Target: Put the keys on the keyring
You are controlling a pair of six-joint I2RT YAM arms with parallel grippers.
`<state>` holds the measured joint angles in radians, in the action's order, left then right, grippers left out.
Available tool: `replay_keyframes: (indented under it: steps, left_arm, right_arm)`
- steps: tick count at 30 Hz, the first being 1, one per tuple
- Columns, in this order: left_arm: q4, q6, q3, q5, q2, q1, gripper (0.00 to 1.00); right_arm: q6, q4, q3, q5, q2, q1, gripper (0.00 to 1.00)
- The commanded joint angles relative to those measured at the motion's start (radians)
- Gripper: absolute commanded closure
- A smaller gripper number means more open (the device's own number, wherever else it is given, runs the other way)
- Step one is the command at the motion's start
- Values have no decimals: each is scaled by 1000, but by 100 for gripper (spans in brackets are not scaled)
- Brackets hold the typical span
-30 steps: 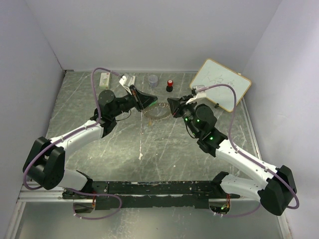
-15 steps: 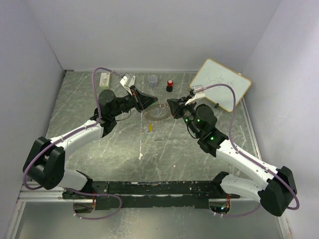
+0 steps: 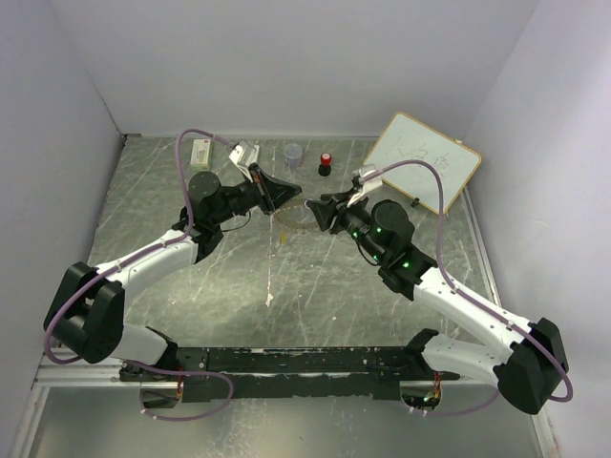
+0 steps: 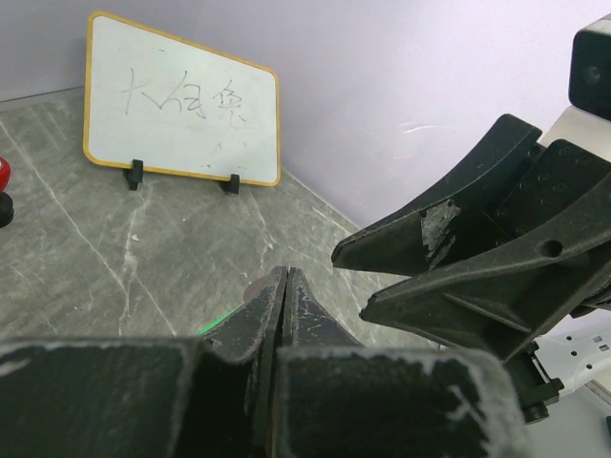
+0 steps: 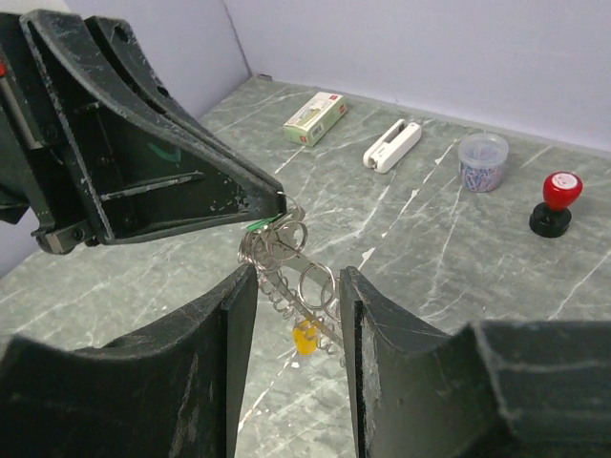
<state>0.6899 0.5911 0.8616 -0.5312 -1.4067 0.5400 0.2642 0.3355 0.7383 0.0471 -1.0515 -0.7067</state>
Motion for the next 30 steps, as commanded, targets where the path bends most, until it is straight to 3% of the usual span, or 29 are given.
replay_keyframes:
  steps: [1,20,30]
  left_arm:
    - [31,0,42,5,6,-6,93]
    - [25,-7,38,-5,21,-6,93]
    - [23,-9,41,-13,19,-5,93]
  right_arm:
    - [-62,-7,-2,-69,-2,5,60]
    - [-119,-17,9,-1,-27,21,59]
    - [-88,22,1,-90,-21,97,61]
